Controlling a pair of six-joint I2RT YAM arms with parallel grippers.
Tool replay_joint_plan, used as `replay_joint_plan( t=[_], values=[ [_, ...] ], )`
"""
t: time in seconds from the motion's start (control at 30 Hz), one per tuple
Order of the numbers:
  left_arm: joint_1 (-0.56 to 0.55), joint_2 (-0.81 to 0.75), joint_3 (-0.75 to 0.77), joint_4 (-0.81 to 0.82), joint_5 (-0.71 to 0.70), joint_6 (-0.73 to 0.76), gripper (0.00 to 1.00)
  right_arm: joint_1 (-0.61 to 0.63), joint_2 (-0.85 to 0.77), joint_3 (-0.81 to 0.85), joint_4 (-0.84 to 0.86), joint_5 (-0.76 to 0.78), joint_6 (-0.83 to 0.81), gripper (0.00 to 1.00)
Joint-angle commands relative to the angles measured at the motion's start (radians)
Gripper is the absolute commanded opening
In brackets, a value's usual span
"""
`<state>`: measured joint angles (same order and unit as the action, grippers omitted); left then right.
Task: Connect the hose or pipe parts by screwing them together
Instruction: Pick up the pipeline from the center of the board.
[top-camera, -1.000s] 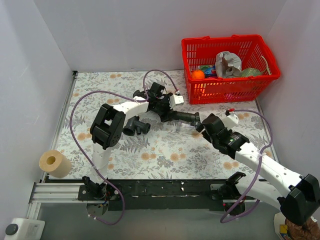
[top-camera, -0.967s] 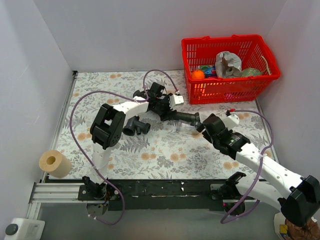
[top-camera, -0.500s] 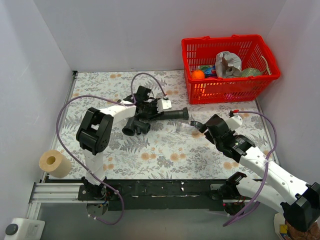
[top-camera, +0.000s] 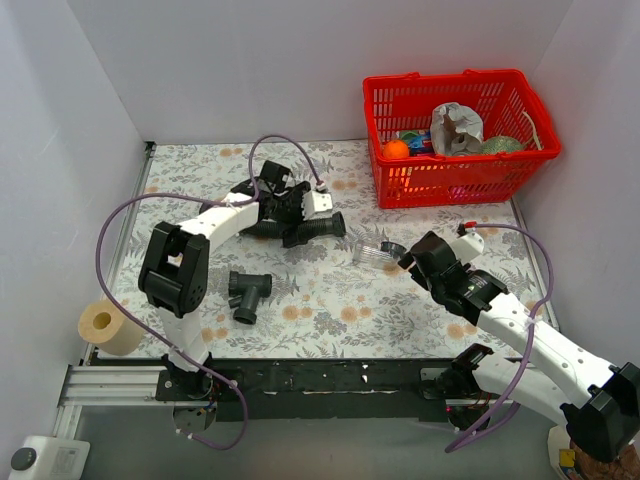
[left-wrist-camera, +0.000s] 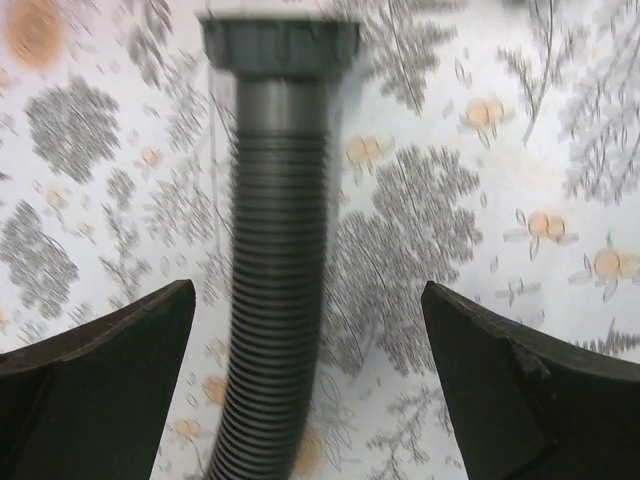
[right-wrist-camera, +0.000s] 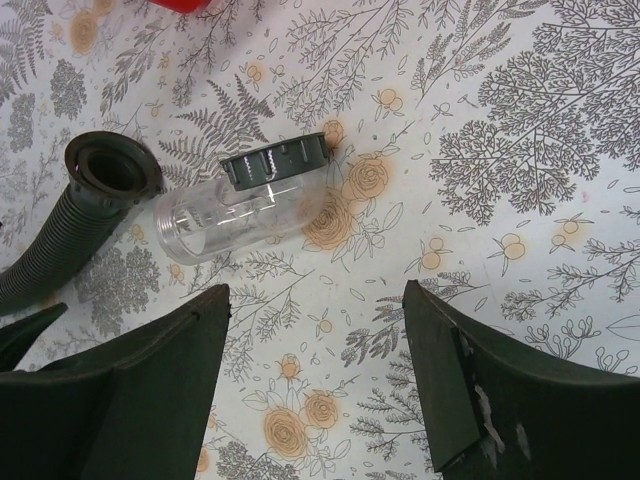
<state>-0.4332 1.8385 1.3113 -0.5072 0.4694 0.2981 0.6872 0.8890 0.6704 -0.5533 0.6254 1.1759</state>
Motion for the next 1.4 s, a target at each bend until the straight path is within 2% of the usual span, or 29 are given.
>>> replay_joint_plan(
  t=[0.0, 0.1, 0.7, 0.97, 1.07, 1.1, 1.27, 1.37],
  values=[
    [-0.035, 0.066, 0.118, 0.010, 0.072, -0.103, 0.98, 0.000, -0.027, -0.011, -0.010, 0.045, 0.015, 0.77],
    [-0.038, 0.116, 0.150, 0.056, 0.103, -0.158, 0.98, 0.000, -0.033, -0.017, -0.005, 0.054, 0.007, 0.77],
    [-0.091, 0.281, 0.239, 0.216, 0.115, -0.188, 0.98, -0.002, -0.010, -0.025, 0.085, 0.042, -0.067, 0.77],
    [-0.105, 0.329, 0.287, 0.222, 0.114, -0.203, 0.98, -0.006, -0.005, -0.015, 0.095, 0.040, -0.091, 0.77],
    [-0.104, 0.334, 0.289, 0.207, 0.112, -0.189, 0.92, -0.009, -0.007, -0.017, 0.095, 0.036, -0.094, 0.77],
    [-0.104, 0.334, 0.287, 0.202, 0.112, -0.185, 0.87, -0.012, -0.007, -0.017, 0.095, 0.034, -0.094, 0.77],
    [-0.104, 0.324, 0.270, 0.194, 0.101, -0.172, 0.85, -0.015, -0.009, -0.017, 0.102, 0.030, -0.104, 0.77],
    [-0.104, 0.331, 0.276, 0.200, 0.107, -0.186, 0.79, -0.018, -0.009, -0.019, 0.105, 0.027, -0.101, 0.77]
  ],
)
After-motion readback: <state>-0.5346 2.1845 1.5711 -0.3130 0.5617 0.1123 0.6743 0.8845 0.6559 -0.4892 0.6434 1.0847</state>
